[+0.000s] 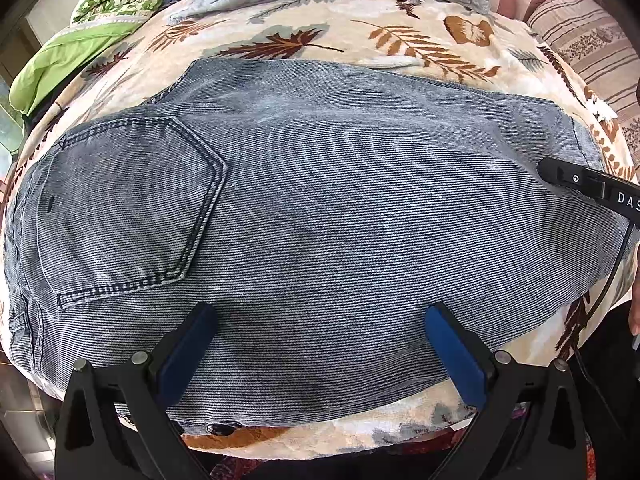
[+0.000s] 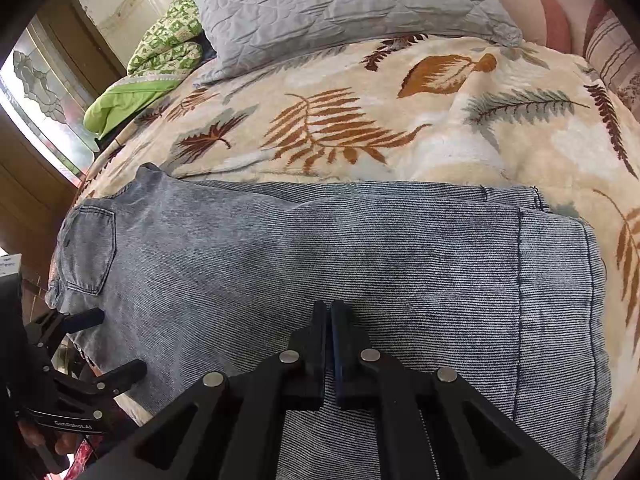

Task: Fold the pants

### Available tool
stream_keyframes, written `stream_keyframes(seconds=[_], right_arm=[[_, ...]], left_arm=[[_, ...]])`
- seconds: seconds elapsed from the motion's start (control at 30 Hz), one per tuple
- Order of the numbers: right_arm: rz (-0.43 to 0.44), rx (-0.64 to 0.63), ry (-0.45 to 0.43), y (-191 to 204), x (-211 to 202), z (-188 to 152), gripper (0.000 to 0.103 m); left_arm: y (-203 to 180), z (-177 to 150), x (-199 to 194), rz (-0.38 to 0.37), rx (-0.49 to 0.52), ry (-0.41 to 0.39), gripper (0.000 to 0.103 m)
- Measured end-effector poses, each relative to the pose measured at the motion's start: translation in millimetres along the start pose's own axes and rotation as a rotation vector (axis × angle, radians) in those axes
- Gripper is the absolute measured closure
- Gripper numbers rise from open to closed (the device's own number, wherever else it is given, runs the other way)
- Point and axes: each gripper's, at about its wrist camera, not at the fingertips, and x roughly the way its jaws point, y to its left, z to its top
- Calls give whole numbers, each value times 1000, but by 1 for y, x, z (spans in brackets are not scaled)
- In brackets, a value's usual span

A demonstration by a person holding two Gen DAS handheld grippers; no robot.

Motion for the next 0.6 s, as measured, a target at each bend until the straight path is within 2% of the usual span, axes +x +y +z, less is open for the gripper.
stream_keyframes(seconds=[0.2, 0.33, 0.43, 0.6], right_arm=[[12, 19, -10, -2, -4, -1, 98], [-1, -16, -52, 4, -19, -6, 98], [3, -30, -69, 8, -32, -12, 98], [7, -27, -24, 15, -33, -24, 98]], left_arm=[[6, -8, -5, 12, 1, 14, 0], [0, -15, -23, 68, 30, -58, 0], [0, -17, -31, 75, 46, -95, 0], [7, -21, -16, 53, 22, -27, 0]])
